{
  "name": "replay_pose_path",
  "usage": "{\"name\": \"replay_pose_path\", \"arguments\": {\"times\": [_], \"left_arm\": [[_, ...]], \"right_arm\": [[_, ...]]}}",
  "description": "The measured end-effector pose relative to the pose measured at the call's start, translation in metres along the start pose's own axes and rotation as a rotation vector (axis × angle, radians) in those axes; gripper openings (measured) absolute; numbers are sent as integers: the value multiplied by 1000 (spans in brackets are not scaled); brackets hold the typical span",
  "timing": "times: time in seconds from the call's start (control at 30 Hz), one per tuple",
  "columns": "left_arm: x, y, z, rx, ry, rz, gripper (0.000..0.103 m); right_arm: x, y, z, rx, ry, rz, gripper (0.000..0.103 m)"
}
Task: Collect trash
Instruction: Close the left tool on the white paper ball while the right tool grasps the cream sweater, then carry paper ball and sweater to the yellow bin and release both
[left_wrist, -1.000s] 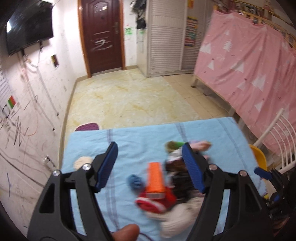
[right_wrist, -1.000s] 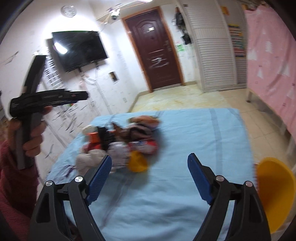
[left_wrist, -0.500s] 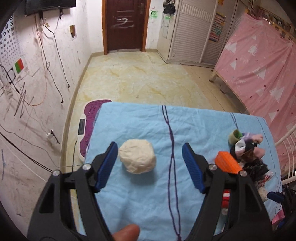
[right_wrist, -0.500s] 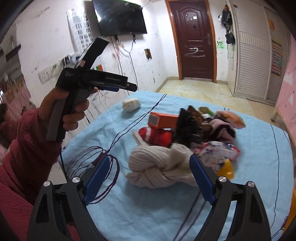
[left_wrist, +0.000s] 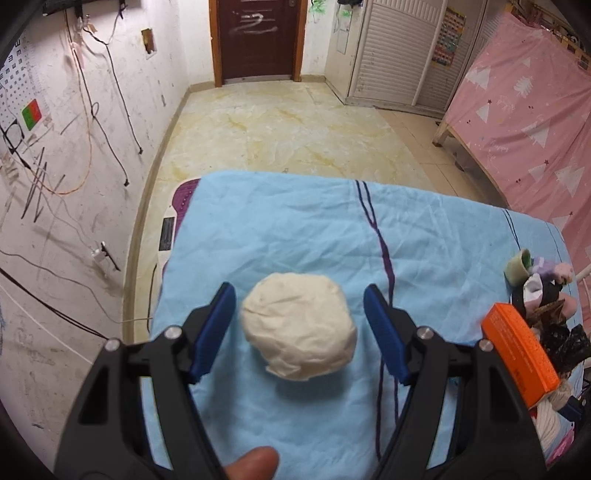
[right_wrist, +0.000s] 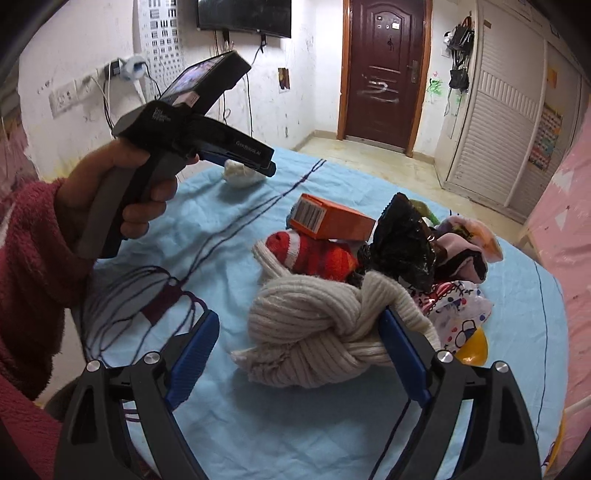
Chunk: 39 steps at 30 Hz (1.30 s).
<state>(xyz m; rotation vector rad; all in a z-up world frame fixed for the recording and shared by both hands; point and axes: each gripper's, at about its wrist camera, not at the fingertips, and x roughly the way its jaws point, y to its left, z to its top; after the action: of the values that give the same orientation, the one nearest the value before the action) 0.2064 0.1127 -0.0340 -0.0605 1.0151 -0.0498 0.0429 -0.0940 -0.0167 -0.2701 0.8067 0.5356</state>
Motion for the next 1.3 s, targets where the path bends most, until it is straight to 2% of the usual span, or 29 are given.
{"name": "replay_pose_path", "arguments": {"times": [0.03,0.07,0.13,0.2,0.27,0.33,0.4,0.6,0.8,1.0,1.3], "left_arm": [[3,0,-1,-4,6,1,62],[5,0,-1,-8,13,4,52],[5,-1,-3,-5,4,7,51],[3,-2,-5,-6,0,-3,51],[1,-1,-7,-8,0,-8,51],[-3,-2,-9,-5,-6,-8,51],[-7,-1,-10,-2,-16,-4,51],[-40,-11,-15,9,-77,-21,51],[-78,-33,-15,38,-147,-48,51],[-114,-79,-20,117,-220,-78,51],[-137,-175,-27,233,-248,-211,51]], "right_arm": [[2,1,0,-5,6,-7,81],[5,1,0,-11,11,-17,81],[8,0,-2,-5,13,-21,81],[9,-7,-4,25,-1,-41,62],[6,-14,-4,54,-14,-12,55],[2,-16,-6,62,-23,-2,52],[-3,-19,-8,79,-32,23,51],[-29,-33,-13,151,-75,175,51],[-61,-47,-14,192,-147,242,51],[-92,-85,-21,269,-246,226,51],[-145,-159,-59,426,-376,110,51]]}}
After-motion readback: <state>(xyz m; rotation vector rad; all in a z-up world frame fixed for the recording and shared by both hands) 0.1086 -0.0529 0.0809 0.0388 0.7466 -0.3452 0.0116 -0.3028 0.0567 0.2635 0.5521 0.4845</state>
